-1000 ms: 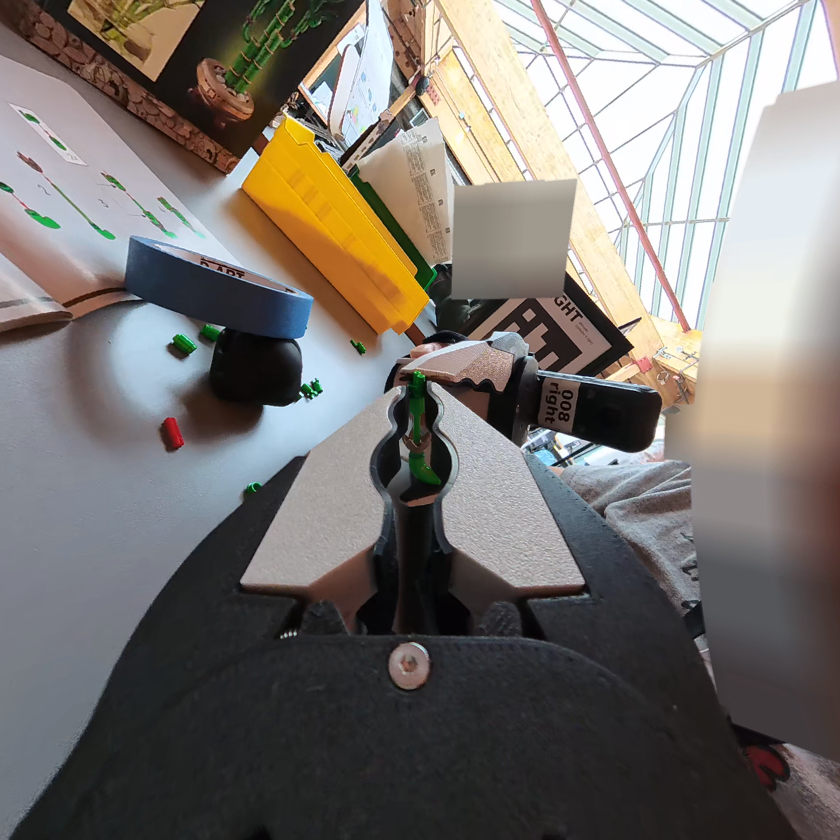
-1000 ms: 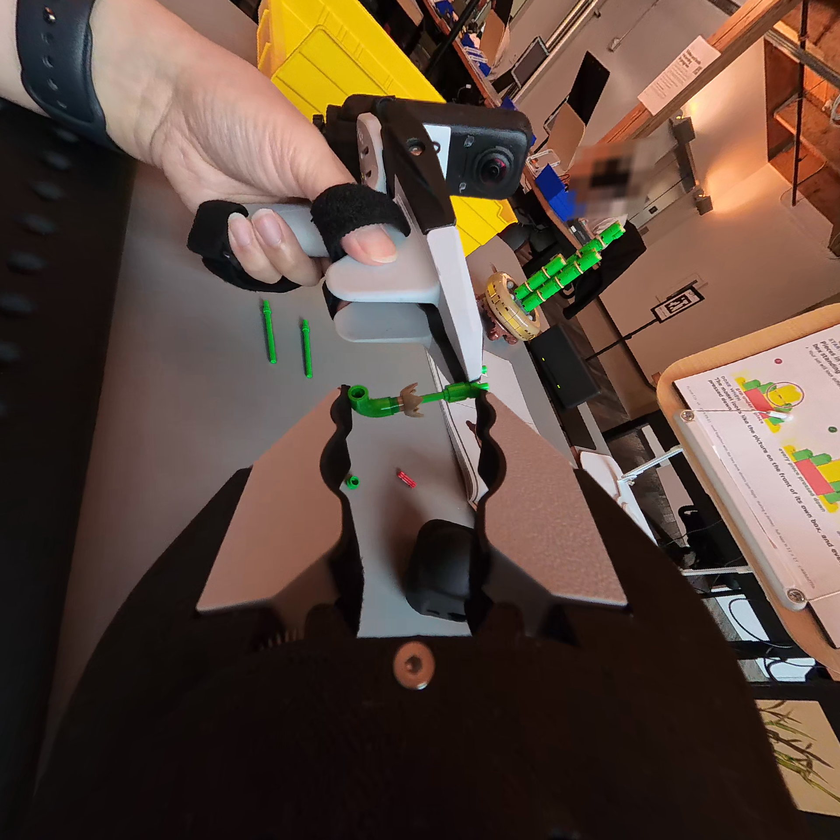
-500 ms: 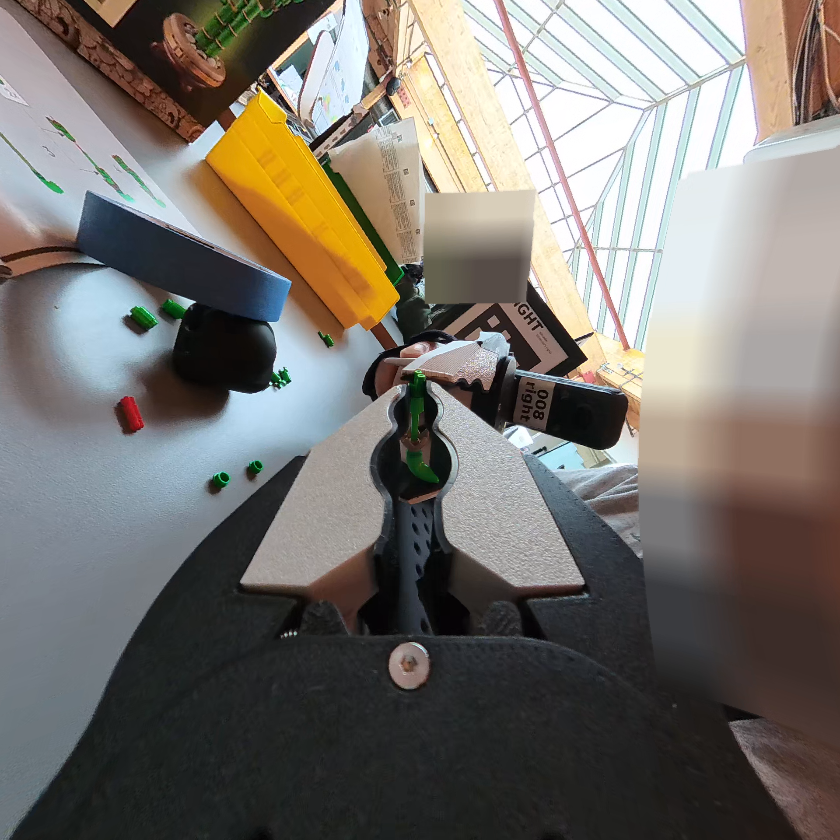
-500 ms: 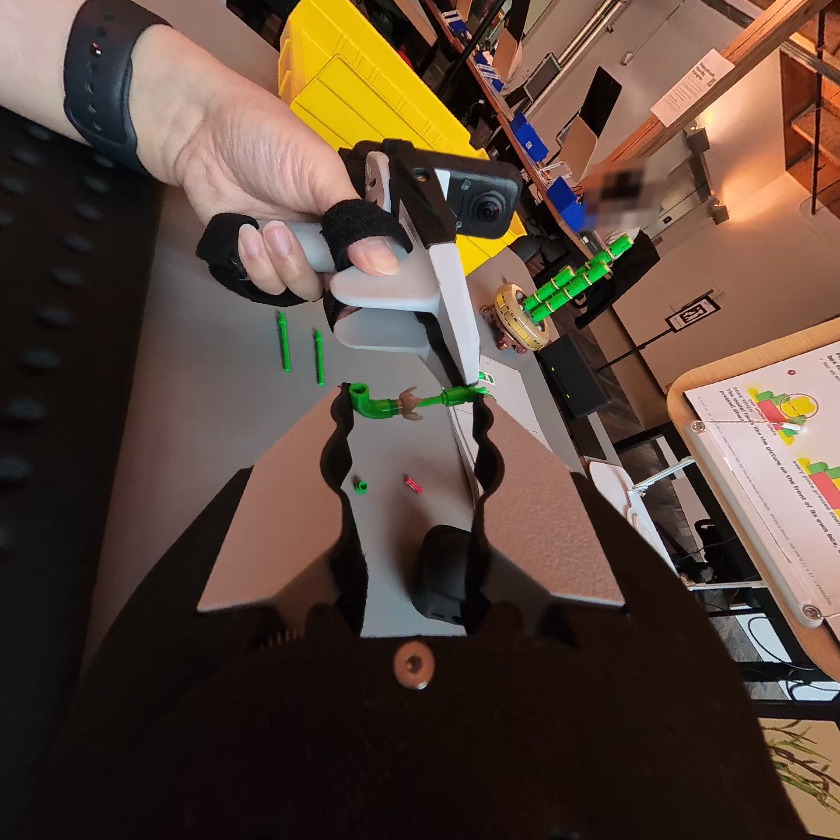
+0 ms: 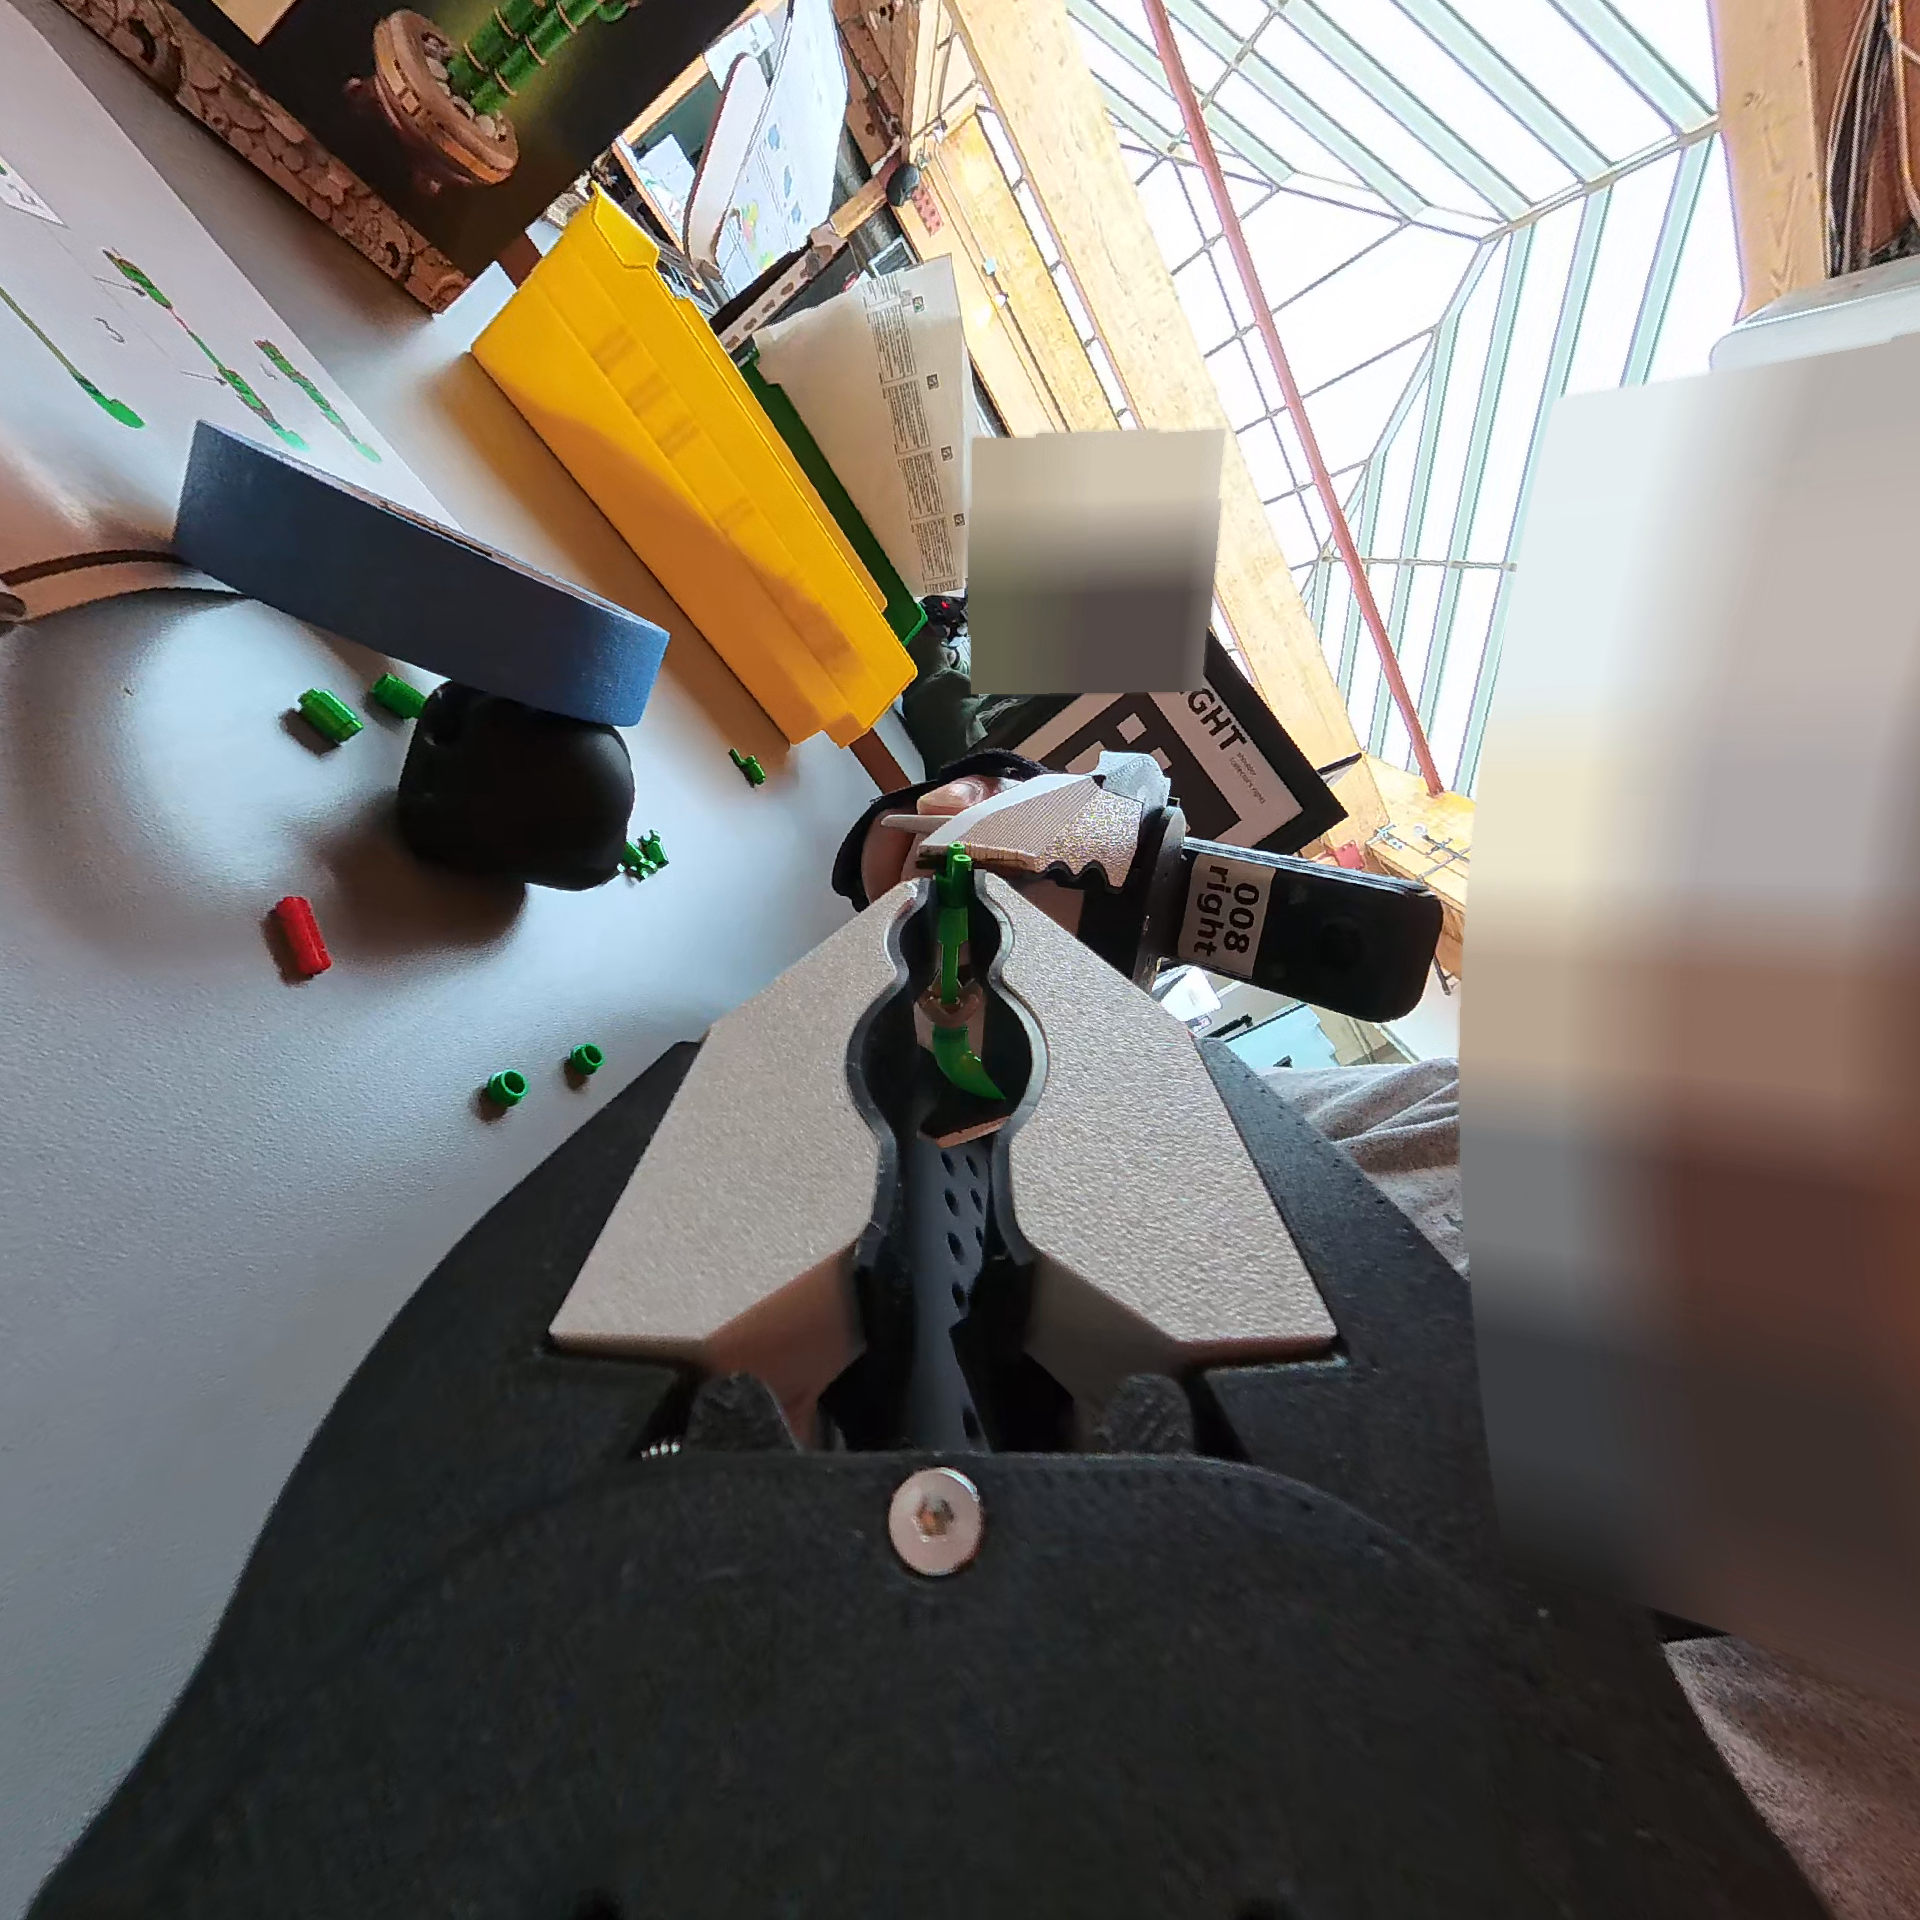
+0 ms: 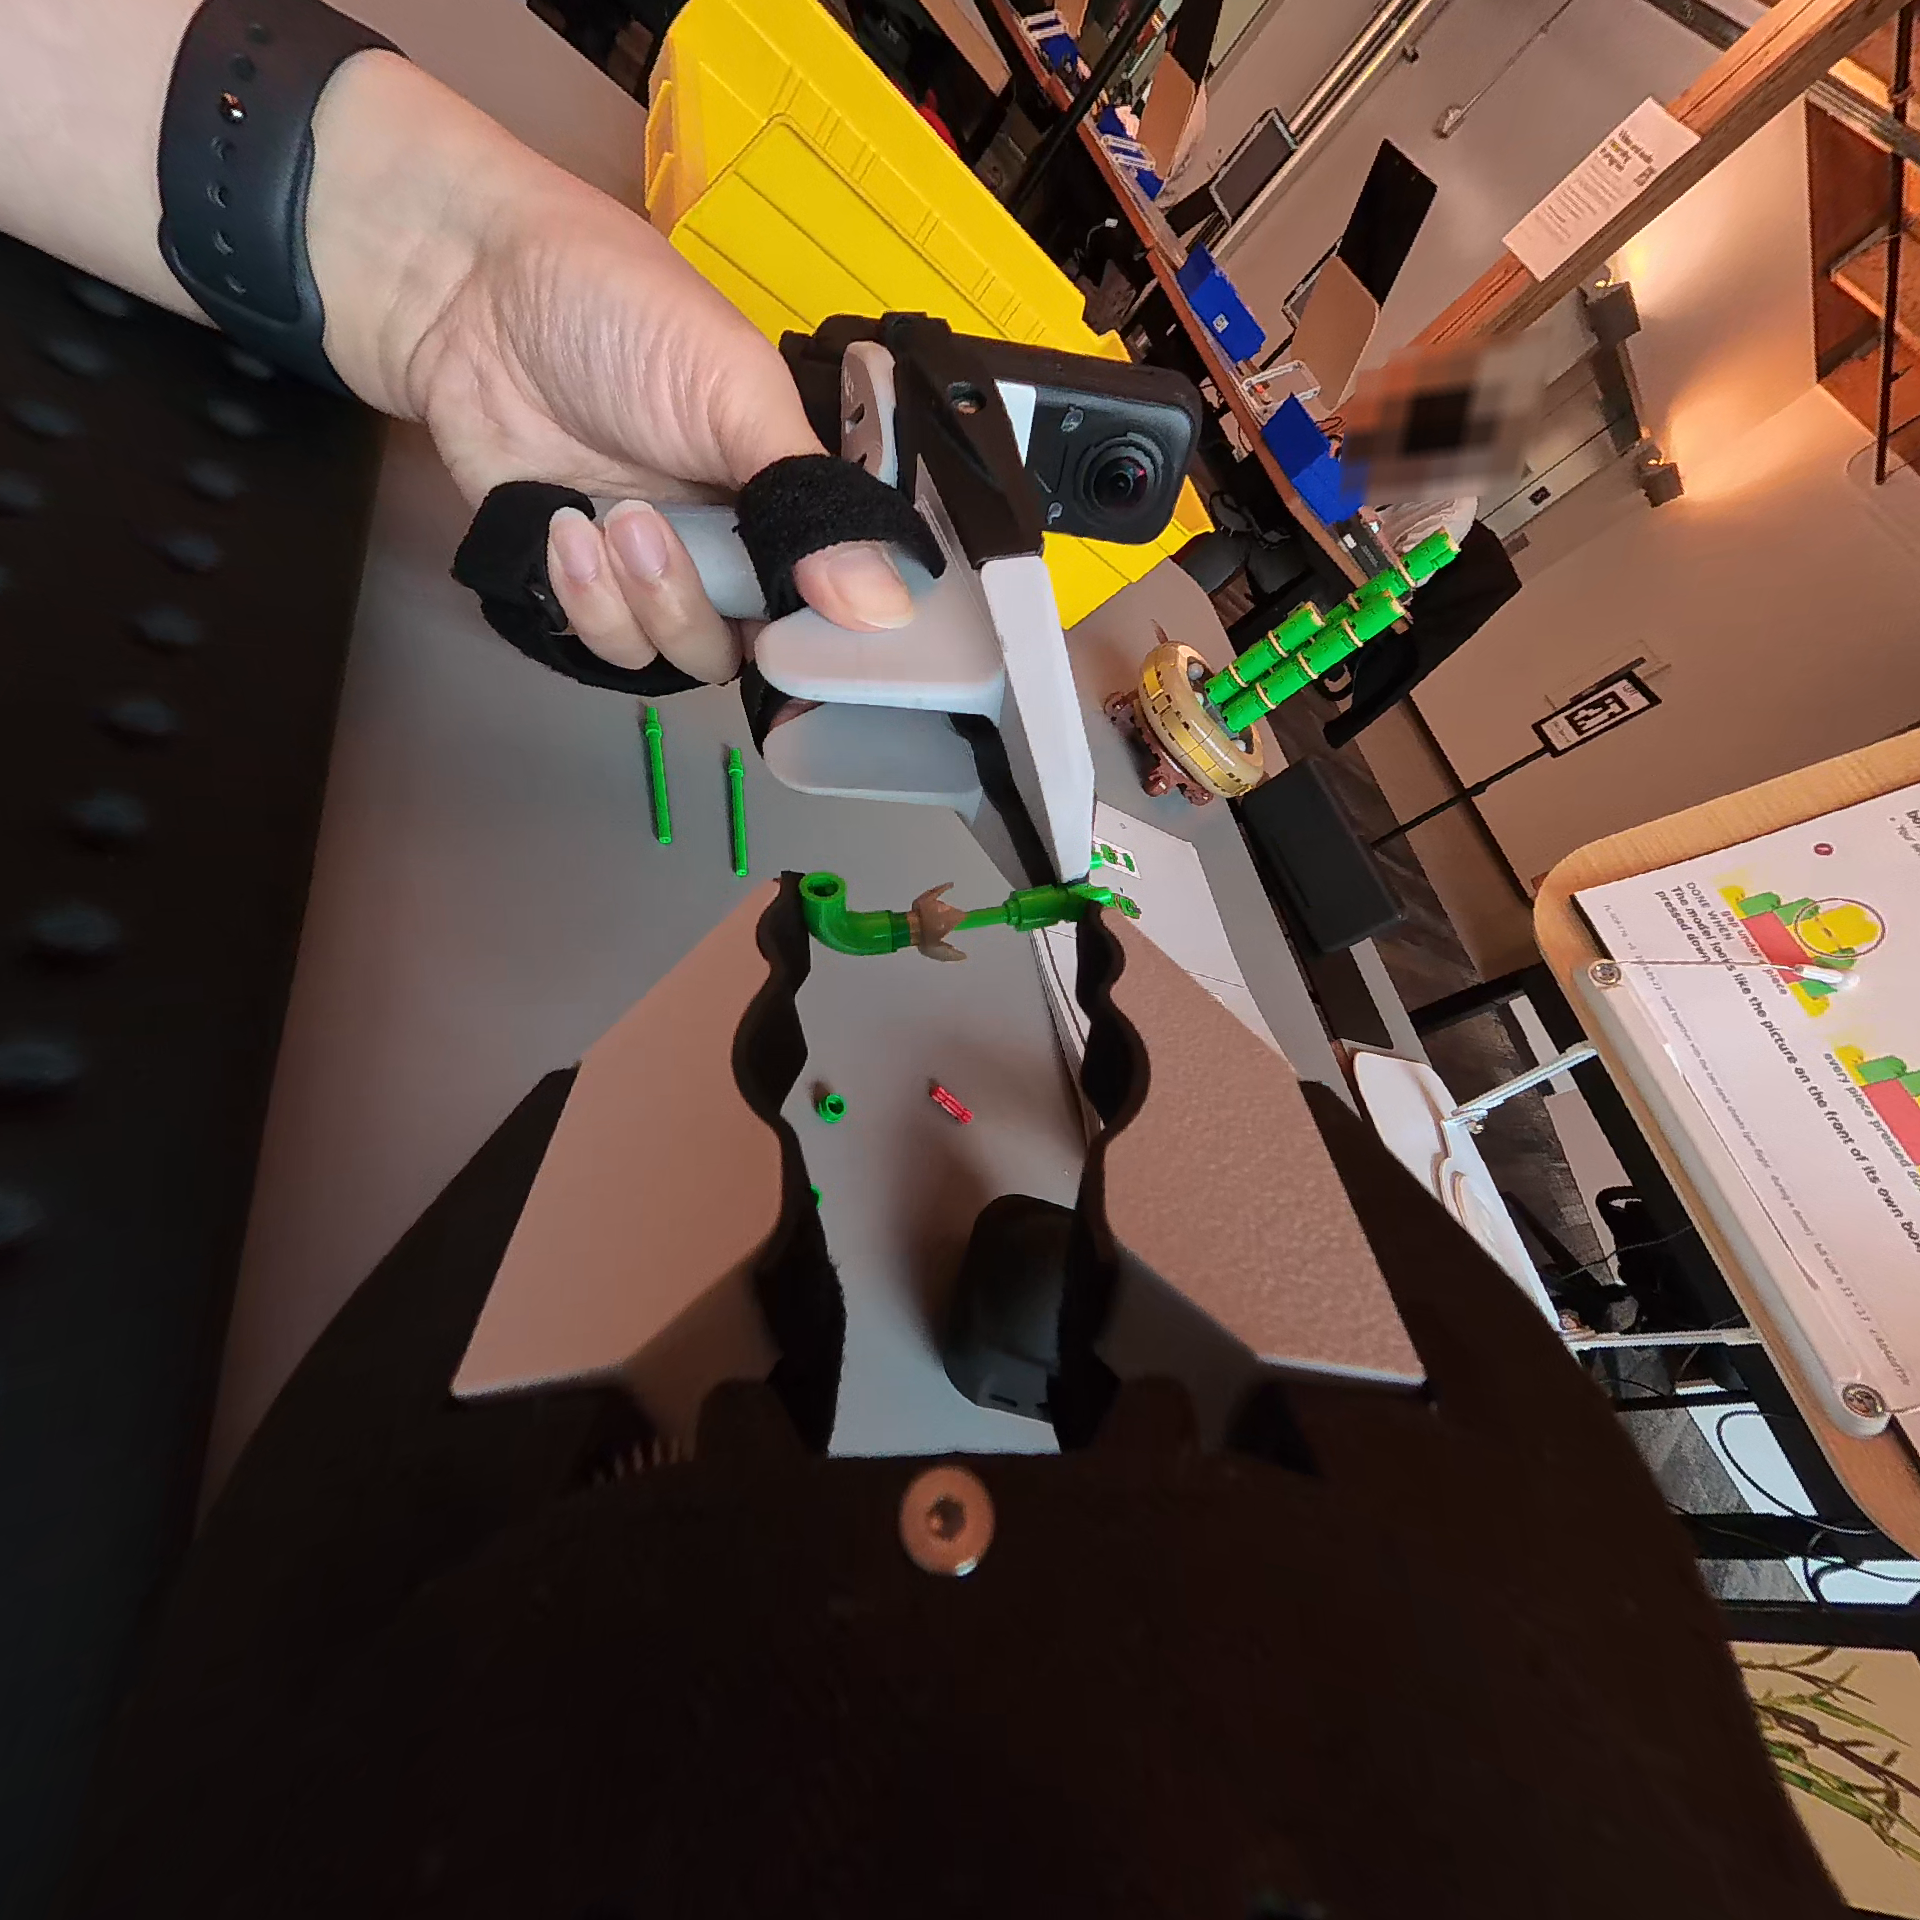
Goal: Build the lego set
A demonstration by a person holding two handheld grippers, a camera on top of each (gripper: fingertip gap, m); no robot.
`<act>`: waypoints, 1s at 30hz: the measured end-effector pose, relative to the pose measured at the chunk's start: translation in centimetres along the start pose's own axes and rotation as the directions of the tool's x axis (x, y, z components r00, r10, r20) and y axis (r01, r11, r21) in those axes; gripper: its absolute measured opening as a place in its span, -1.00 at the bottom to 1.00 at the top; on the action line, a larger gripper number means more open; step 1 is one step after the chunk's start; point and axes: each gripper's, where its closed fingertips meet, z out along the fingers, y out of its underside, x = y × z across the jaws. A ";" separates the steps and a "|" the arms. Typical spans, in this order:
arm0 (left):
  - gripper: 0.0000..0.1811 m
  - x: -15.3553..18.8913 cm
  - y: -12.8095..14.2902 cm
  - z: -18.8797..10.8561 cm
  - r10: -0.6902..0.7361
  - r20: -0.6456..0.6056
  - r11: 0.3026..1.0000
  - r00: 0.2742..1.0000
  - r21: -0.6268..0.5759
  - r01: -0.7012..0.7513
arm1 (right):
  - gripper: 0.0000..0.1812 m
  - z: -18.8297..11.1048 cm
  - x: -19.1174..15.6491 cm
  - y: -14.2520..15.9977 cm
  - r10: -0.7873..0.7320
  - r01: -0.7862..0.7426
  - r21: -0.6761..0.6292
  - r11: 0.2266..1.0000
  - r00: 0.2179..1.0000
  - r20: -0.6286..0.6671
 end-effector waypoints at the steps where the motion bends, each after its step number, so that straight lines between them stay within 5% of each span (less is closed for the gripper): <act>1: -0.97 0.0 0.0 0.0 0.001 0.000 1.000 1.000 0.000 -0.001 | -0.46 0.0 0.0 0.0 -0.001 0.001 0.001 1.000 1.000 -0.001; 30: -0.97 -0.2 0.2 0.0 0.016 0.019 1.000 1.000 -0.013 -0.016 | -0.49 0.0 0.0 0.1 0.002 -0.002 -0.006 1.000 1.000 0.003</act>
